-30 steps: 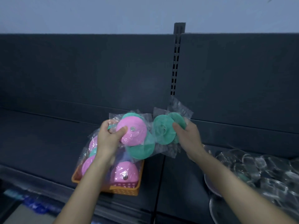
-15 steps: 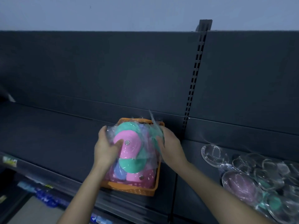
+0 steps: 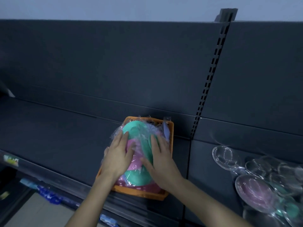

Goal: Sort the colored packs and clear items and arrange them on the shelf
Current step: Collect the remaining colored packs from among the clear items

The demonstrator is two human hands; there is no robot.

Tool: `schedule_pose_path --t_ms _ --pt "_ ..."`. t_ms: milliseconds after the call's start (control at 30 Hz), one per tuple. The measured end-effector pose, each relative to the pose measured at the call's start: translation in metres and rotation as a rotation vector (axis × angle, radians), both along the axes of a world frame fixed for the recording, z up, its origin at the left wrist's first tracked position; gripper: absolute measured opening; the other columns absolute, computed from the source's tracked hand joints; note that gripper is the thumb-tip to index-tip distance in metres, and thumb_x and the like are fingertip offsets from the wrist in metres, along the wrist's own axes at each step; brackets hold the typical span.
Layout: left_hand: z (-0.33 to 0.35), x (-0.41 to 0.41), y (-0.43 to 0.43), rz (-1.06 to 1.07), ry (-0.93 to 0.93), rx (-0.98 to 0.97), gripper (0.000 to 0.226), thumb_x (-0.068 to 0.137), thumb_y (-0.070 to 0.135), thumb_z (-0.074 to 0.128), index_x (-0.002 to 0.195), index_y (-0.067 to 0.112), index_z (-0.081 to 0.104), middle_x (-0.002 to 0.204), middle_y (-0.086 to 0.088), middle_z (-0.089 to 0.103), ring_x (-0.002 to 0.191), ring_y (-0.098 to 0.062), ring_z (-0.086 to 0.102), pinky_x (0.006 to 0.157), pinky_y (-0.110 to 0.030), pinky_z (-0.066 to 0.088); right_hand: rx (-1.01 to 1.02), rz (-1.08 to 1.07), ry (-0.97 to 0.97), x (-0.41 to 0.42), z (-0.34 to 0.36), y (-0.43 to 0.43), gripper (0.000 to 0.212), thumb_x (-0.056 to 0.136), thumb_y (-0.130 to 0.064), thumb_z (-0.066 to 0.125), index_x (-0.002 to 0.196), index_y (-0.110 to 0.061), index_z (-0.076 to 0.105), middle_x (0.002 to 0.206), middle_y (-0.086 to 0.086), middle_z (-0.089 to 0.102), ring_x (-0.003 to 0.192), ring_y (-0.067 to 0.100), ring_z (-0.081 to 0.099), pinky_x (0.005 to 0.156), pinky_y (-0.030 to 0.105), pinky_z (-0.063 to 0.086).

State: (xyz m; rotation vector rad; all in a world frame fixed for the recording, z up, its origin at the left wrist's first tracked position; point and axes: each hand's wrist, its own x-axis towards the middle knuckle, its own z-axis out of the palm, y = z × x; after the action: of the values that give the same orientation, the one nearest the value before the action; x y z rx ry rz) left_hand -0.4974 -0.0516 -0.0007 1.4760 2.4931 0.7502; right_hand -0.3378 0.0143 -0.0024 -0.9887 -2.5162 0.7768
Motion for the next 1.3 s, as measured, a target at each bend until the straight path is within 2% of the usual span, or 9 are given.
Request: schedule_pose_path --t_ms 133,267,467,567,700,967,1100,1200,1300 --pt "-0.004 -0.003 -0.002 -0.023 0.004 0.061 0.052 0.097 0.034 0.037 0.146 0.017 0.031 0.157 -0.004 0.02 0.144 -0.019 0.022 0.115 -0.04 0.025 -0.043 -0.008 -0.07 -0.012 -0.008 -0.007 0.082 0.093 -0.058 0.034 0.15 -0.019 -0.01 0.159 0.006 -0.014 0.145 0.02 -0.015 0.118 0.039 -0.003" --pt "-0.013 -0.005 -0.008 -0.037 0.068 -0.018 0.056 0.098 0.047 0.021 0.148 0.023 0.024 0.159 0.001 0.014 0.145 -0.013 0.014 0.118 -0.041 0.013 0.238 0.009 -0.303 -0.008 -0.015 -0.001 0.09 0.086 -0.069 0.018 0.15 -0.011 -0.009 0.158 0.017 -0.007 0.146 0.028 -0.008 0.112 0.042 -0.018" --pt "-0.011 0.001 -0.009 -0.034 0.14 -0.089 0.059 0.097 0.048 0.013 0.149 0.022 0.022 0.159 -0.001 0.014 0.146 -0.013 0.009 0.117 -0.043 -0.001 0.202 0.08 -0.354 -0.001 -0.02 0.003 0.095 0.083 -0.076 0.016 0.149 -0.014 -0.013 0.157 0.014 -0.016 0.145 0.028 -0.015 0.114 0.037 -0.011" --pt "0.003 0.008 -0.009 -0.027 0.132 0.085 0.043 0.1 0.024 0.03 0.137 0.008 0.044 0.149 -0.014 0.036 0.143 -0.022 0.024 0.118 -0.046 0.01 0.104 0.104 -0.277 0.005 -0.012 0.007 0.089 0.089 -0.068 0.03 0.15 -0.016 -0.009 0.158 0.009 -0.015 0.145 0.023 -0.015 0.116 0.036 -0.003" --pt "0.022 0.035 -0.008 -0.041 0.093 0.324 0.035 0.092 0.003 0.044 0.125 -0.002 0.055 0.138 -0.018 0.049 0.133 -0.028 0.042 0.108 -0.026 0.03 0.093 0.105 -0.106 0.029 -0.006 0.007 0.081 0.092 -0.058 0.036 0.151 -0.021 -0.006 0.159 0.0 -0.012 0.142 0.01 -0.019 0.115 0.028 0.0" --pt "0.04 0.079 0.003 -0.099 -0.04 0.522 0.055 0.074 -0.005 0.035 0.125 -0.001 0.056 0.13 -0.015 0.056 0.124 -0.025 0.047 0.106 -0.012 0.023 0.154 0.112 -0.115 0.062 -0.01 -0.001 0.067 0.096 -0.048 0.039 0.151 -0.021 0.013 0.16 0.002 0.005 0.147 0.015 -0.005 0.118 0.028 0.003" --pt "0.031 0.075 0.011 -0.217 0.057 0.287 0.046 0.088 0.002 0.042 0.134 0.006 0.048 0.141 -0.012 0.047 0.135 -0.027 0.037 0.108 -0.017 0.019 0.197 0.139 -0.183 0.048 -0.013 -0.008 0.063 0.098 -0.044 0.036 0.151 -0.021 0.014 0.159 0.004 0.012 0.145 0.019 0.011 0.118 0.04 0.011" --pt "0.009 0.065 0.012 -0.272 0.382 -0.066 0.048 0.101 0.026 0.03 0.147 0.016 0.026 0.155 -0.008 0.025 0.145 -0.026 0.013 0.117 -0.035 0.006 0.072 0.124 -0.094 0.051 -0.011 -0.005 0.058 0.099 -0.03 0.04 0.151 -0.015 0.016 0.158 0.005 0.017 0.145 0.015 0.015 0.117 0.026 0.012" --pt "-0.001 0.061 0.009 -0.208 0.486 -0.175 0.05 0.101 0.035 0.02 0.148 0.022 0.024 0.155 -0.002 0.026 0.145 -0.024 0.015 0.117 -0.04 0.004 0.012 0.06 -0.035 0.072 -0.012 0.004 0.056 0.099 -0.018 0.041 0.15 -0.014 0.02 0.157 0.001 0.022 0.145 0.009 0.01 0.112 0.015 0.008"
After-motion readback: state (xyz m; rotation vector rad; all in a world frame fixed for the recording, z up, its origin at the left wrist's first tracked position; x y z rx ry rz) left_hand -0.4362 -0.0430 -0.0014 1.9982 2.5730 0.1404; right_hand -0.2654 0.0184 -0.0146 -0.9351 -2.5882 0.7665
